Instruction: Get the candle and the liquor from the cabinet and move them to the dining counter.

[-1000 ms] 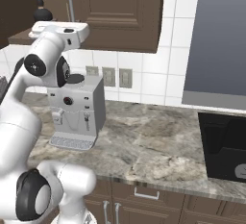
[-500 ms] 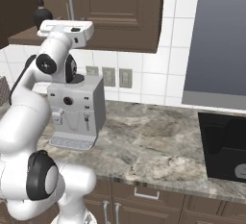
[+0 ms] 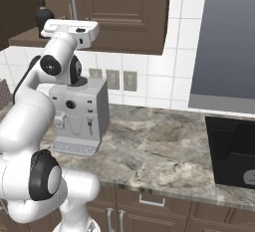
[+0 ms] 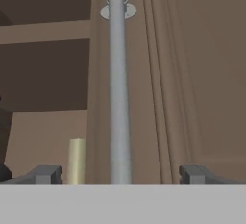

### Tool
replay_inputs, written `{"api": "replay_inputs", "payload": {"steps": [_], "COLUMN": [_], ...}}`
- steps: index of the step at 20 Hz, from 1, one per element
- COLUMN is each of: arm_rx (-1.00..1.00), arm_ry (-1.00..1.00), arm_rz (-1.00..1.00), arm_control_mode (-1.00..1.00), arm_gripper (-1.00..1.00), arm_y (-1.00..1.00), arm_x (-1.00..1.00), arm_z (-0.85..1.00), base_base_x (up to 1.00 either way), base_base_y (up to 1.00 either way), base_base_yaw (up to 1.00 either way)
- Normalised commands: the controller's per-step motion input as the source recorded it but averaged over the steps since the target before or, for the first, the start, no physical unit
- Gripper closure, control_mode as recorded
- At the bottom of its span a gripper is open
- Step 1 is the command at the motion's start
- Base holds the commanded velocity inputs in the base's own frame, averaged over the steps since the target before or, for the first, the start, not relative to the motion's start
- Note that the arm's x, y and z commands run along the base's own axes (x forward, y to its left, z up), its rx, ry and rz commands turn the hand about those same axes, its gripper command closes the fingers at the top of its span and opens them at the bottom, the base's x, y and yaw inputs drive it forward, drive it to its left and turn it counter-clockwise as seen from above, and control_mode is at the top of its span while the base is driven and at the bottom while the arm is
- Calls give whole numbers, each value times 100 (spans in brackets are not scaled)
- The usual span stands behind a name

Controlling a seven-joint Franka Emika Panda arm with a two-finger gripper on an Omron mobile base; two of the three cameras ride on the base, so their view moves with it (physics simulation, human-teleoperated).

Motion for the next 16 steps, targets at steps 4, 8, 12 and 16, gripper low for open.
{"api": "replay_inputs", "payload": {"steps": [4,8,12,16], "arm_rx": [0,0,0,0], "arm_ry": [0,0,0,0], "arm_rz": [0,0,0,0], "arm_control_mode": [-100,-100,-100,-100], "arm_gripper": [100,100,100,100], "arm_y": [0,0,0,0], "arm_x": [23,0,0,0], "arm_z": [0,0,0,0], "base_base_x": [0,0,0,0], "base_base_y": [0,0,0,0], "base_base_yaw": [0,0,0,0]}}
